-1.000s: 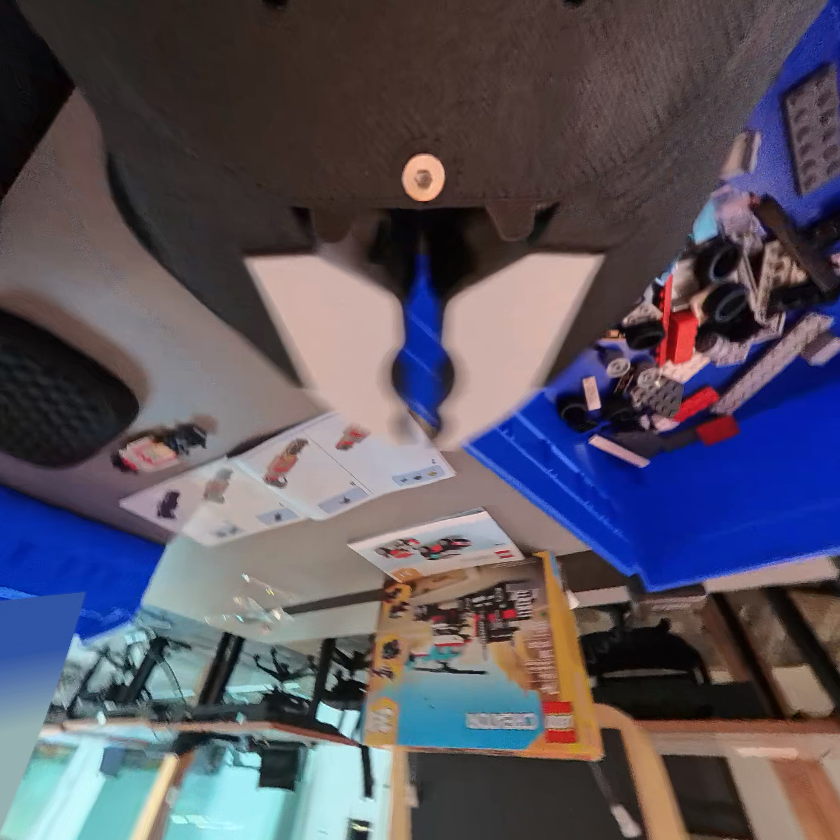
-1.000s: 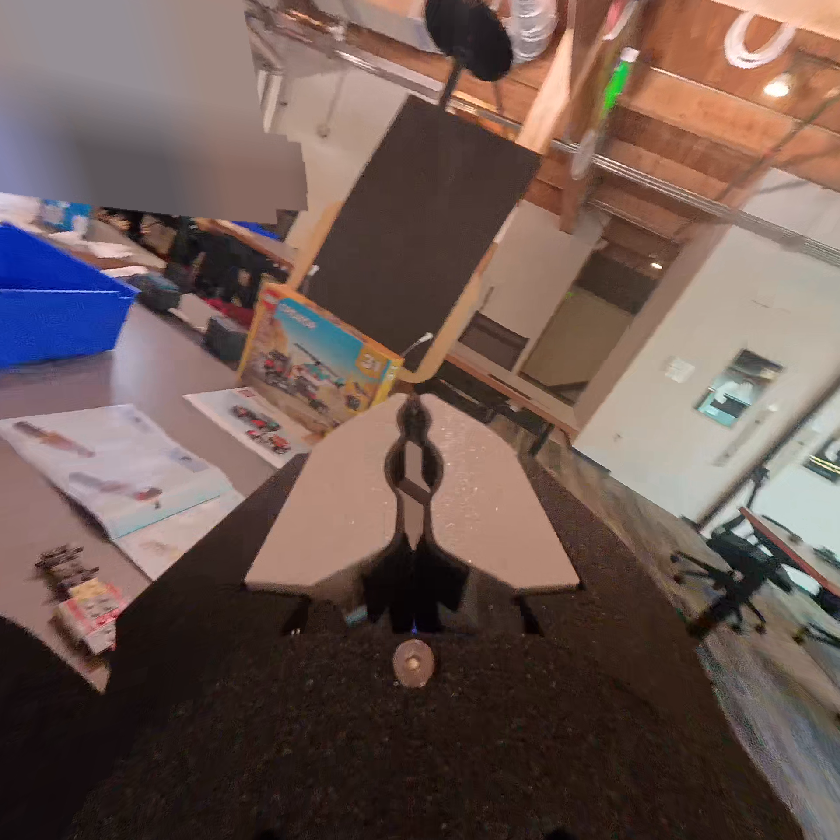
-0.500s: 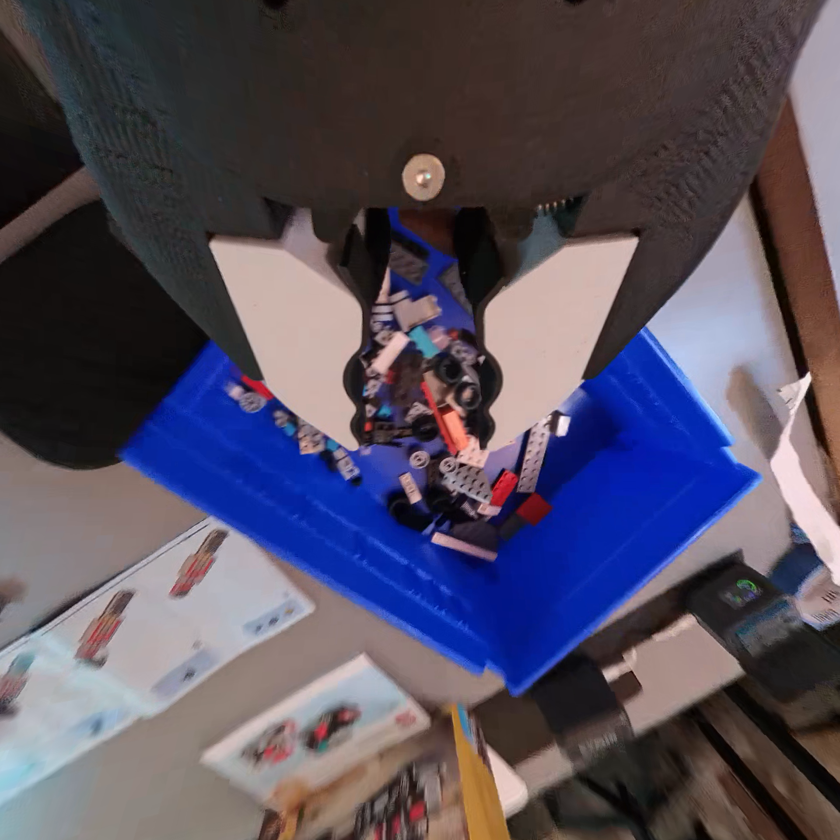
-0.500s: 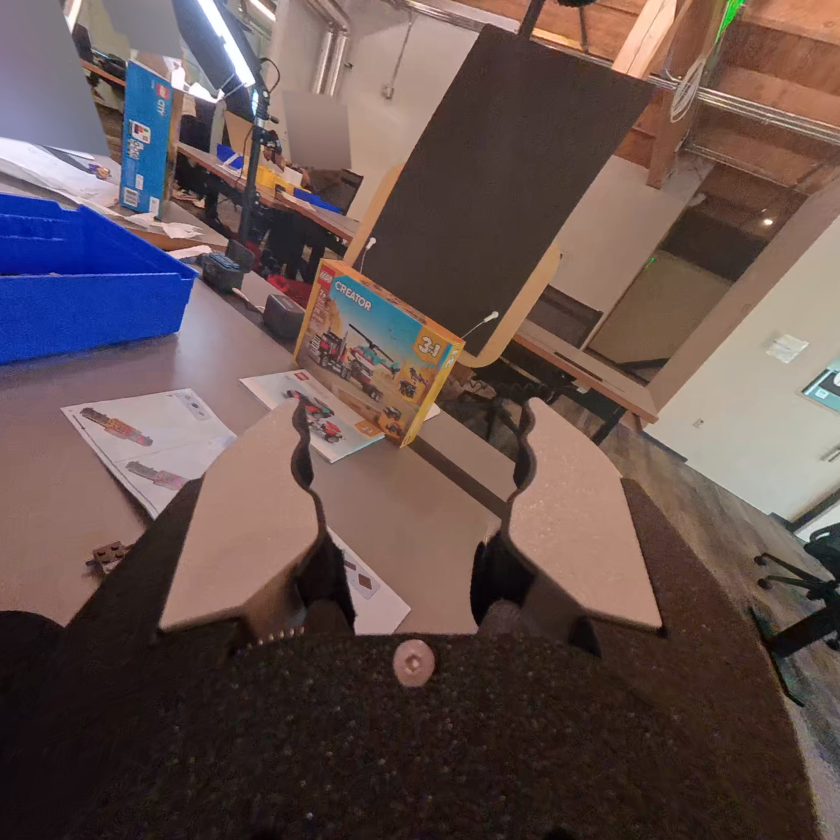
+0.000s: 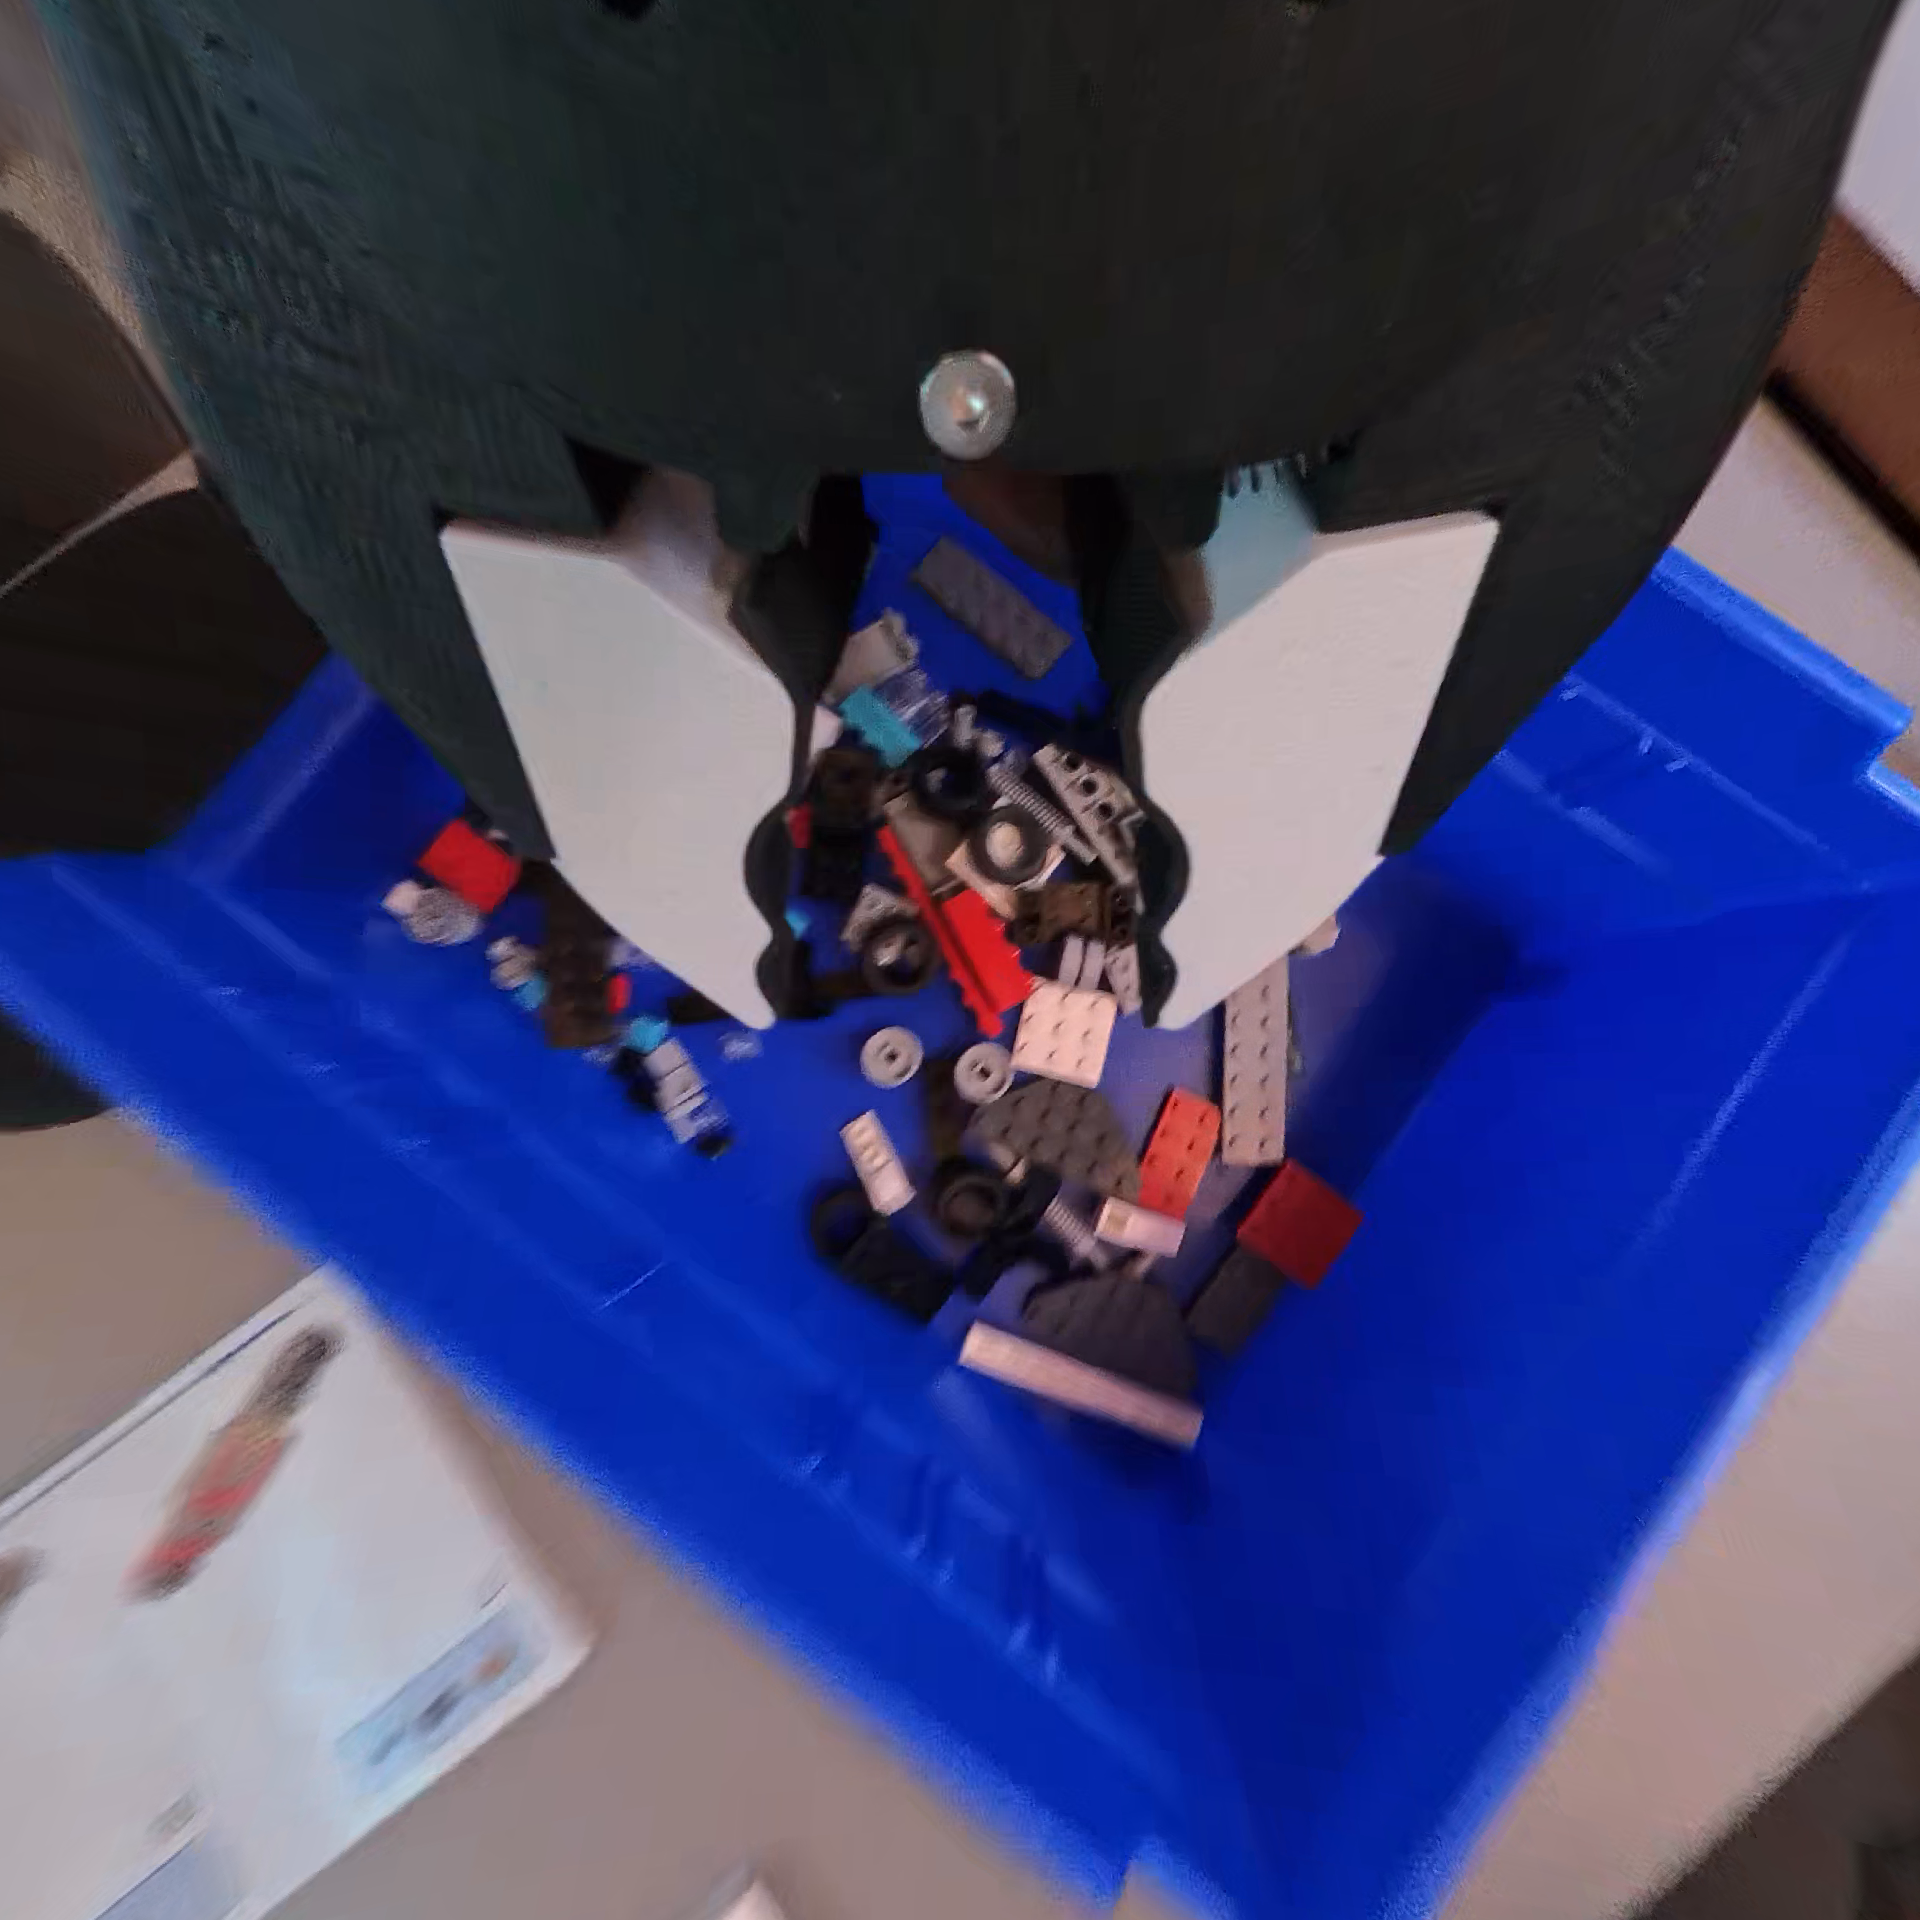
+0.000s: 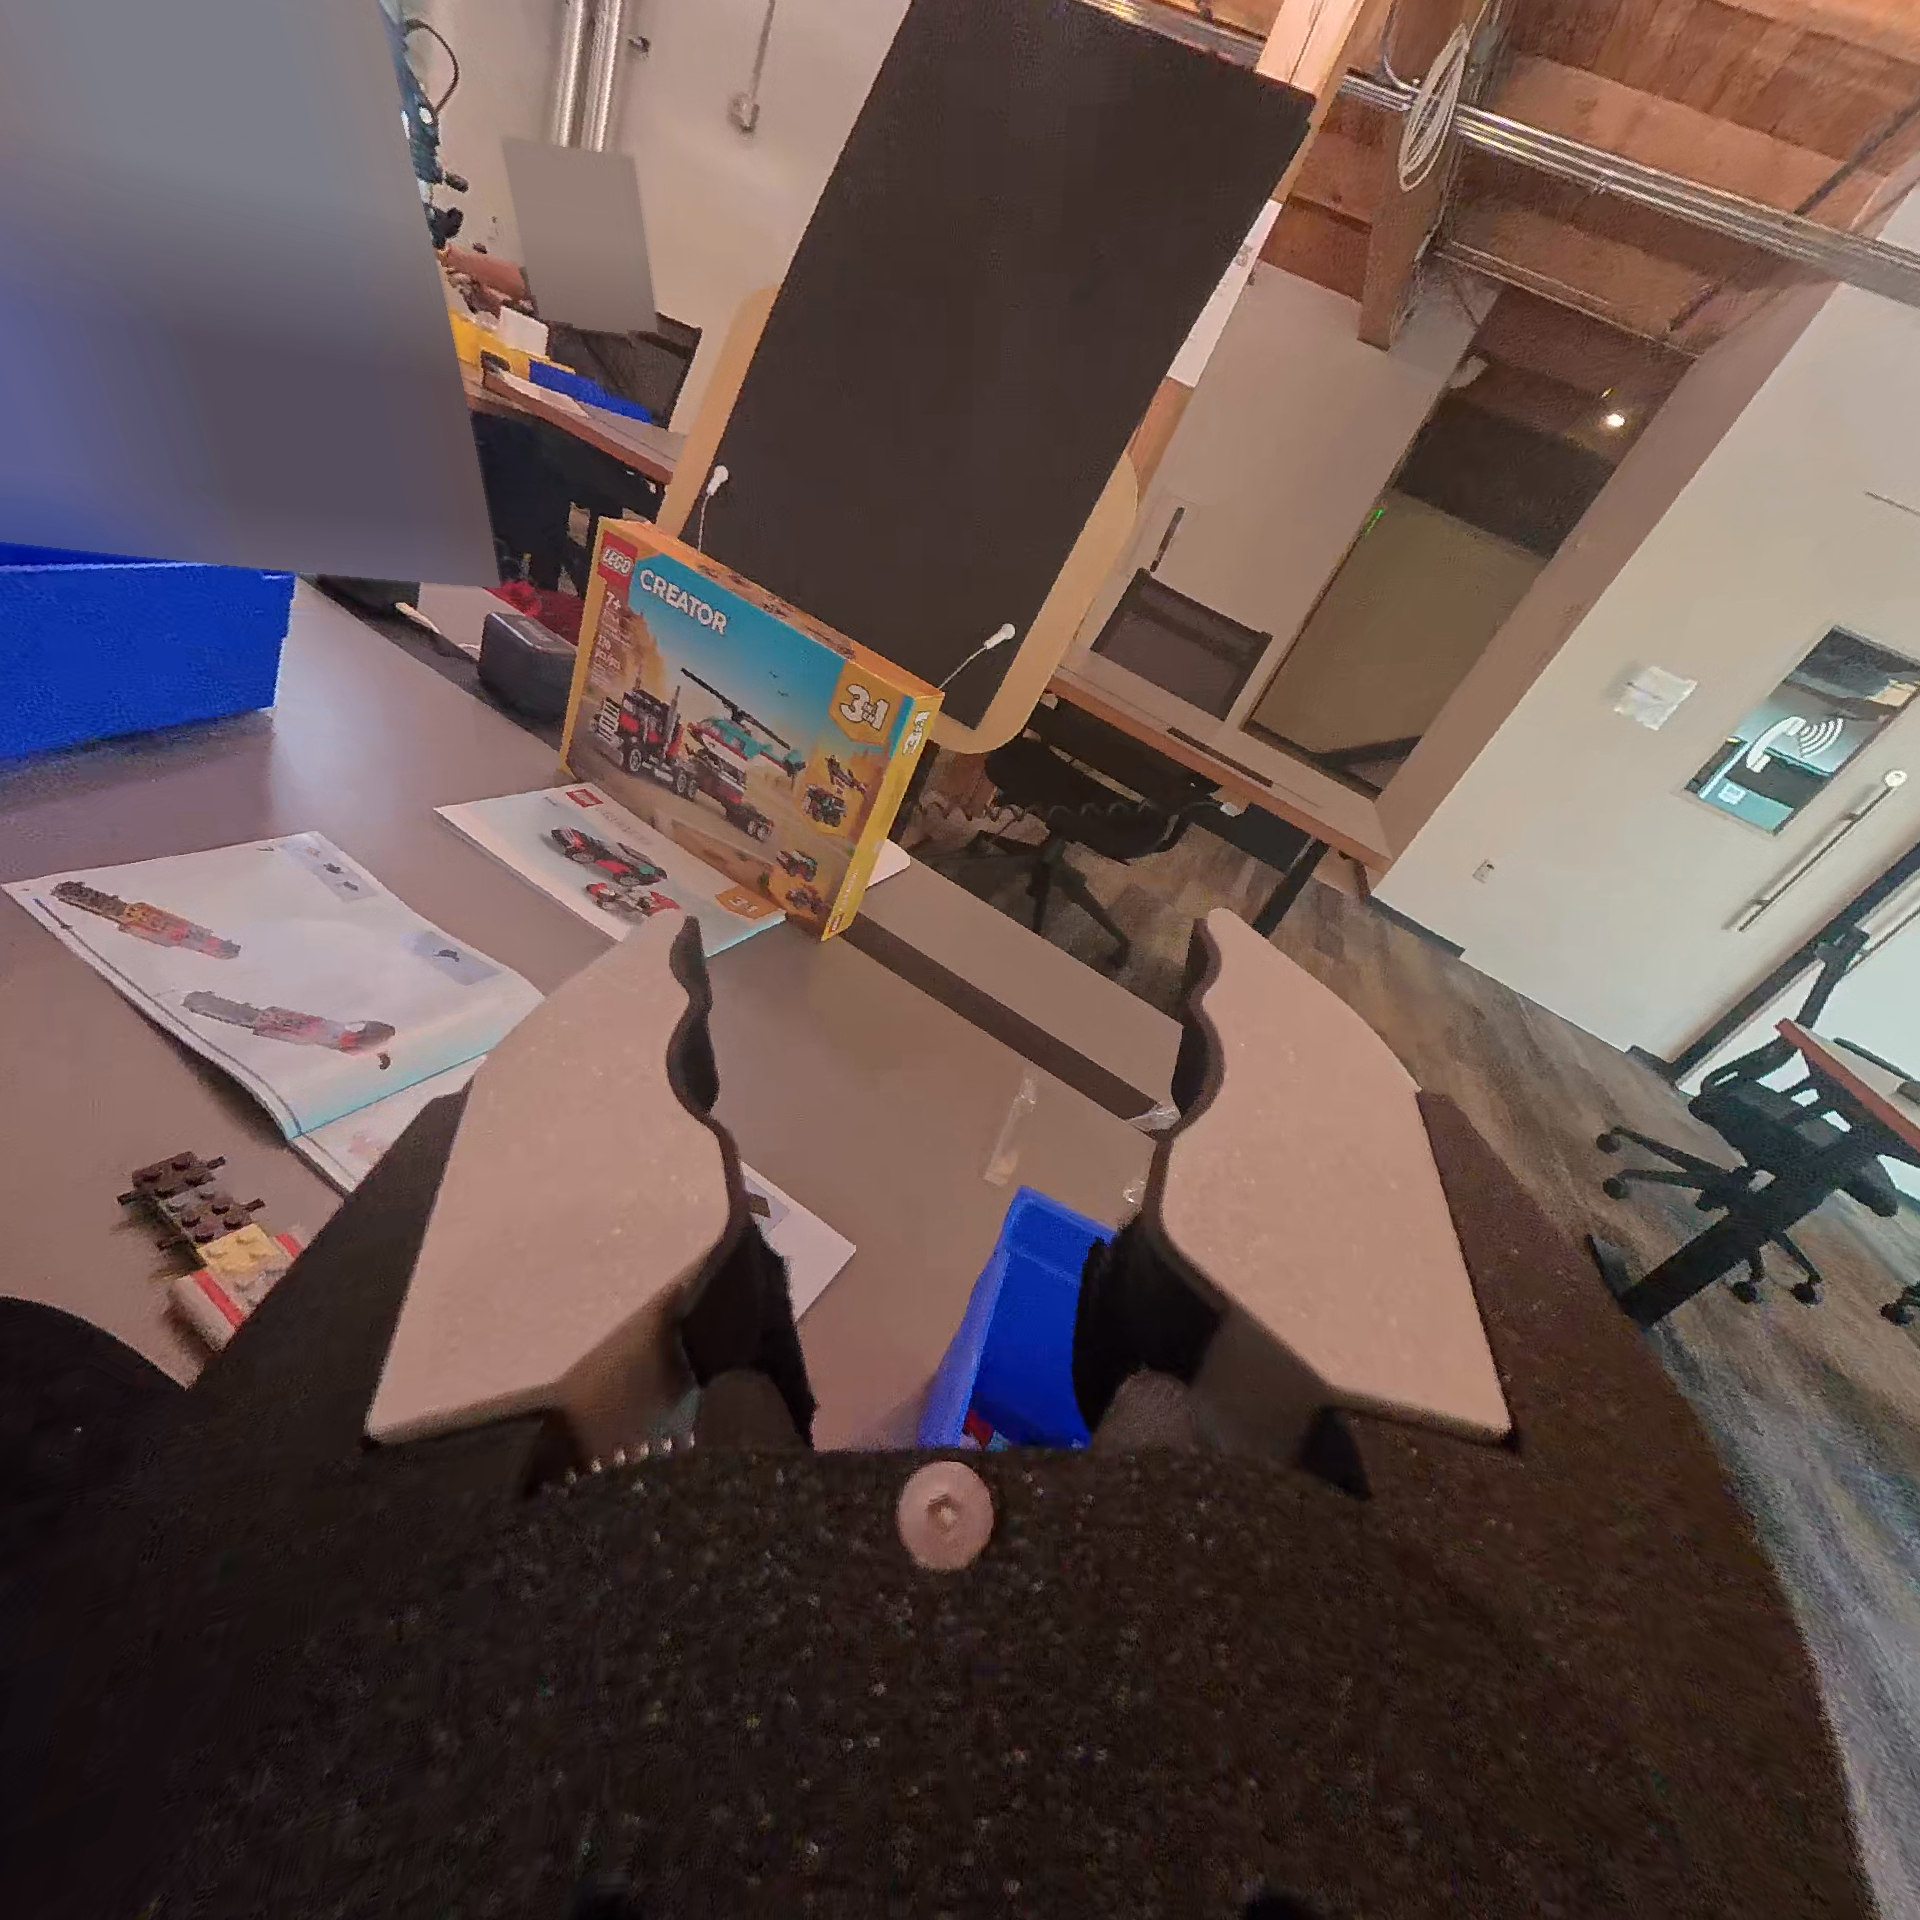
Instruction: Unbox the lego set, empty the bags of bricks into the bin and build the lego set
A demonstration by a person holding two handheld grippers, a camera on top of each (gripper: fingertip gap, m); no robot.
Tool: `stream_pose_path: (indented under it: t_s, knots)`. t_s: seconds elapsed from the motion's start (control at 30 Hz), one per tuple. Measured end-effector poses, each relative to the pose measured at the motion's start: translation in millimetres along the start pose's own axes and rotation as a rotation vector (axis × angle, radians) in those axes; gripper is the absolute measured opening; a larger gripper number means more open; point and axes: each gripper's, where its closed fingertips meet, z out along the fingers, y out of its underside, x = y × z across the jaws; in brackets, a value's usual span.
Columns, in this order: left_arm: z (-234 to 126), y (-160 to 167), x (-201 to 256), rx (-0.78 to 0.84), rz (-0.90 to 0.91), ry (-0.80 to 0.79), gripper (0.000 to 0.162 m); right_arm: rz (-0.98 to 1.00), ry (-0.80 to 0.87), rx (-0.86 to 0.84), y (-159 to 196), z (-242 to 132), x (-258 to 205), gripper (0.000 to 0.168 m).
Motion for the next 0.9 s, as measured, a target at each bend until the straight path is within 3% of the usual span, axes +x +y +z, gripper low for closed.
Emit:
stream_pose_path:
  t_s: [0.13, 0.33, 0.47, 0.63, 0.8, 0.9]
  knots:
    - [-34, -12, 34, 0.226, -0.007, 0.026, 0.077, -0.008, -0.044, -0.022, 1, 12, -7, 0.089]
    - [-24, 41, 95, 0.176, 0.012, 0.058, 0.074, -0.060, -0.168, -0.122, 11, 40, -36, 0.091]
    - [-9, 68, 126, 0.142, 0.020, 0.081, 0.063, -0.061, -0.219, -0.139, 13, 54, -49, 0.092]
    - [8, 91, 142, 0.115, -0.072, 0.178, 0.052, -0.077, -0.237, -0.135, 4, 65, -56, 0.091]
    - [-8, 81, 153, 0.293, -0.135, 0.260, 0.051, -0.078, -0.248, -0.146, 3, 68, -64, 0.091]
    - [-42, 76, 128, 0.427, -0.173, 0.071, 0.049, -0.085, -0.245, -0.164, 5, 67, -66, 0.091]
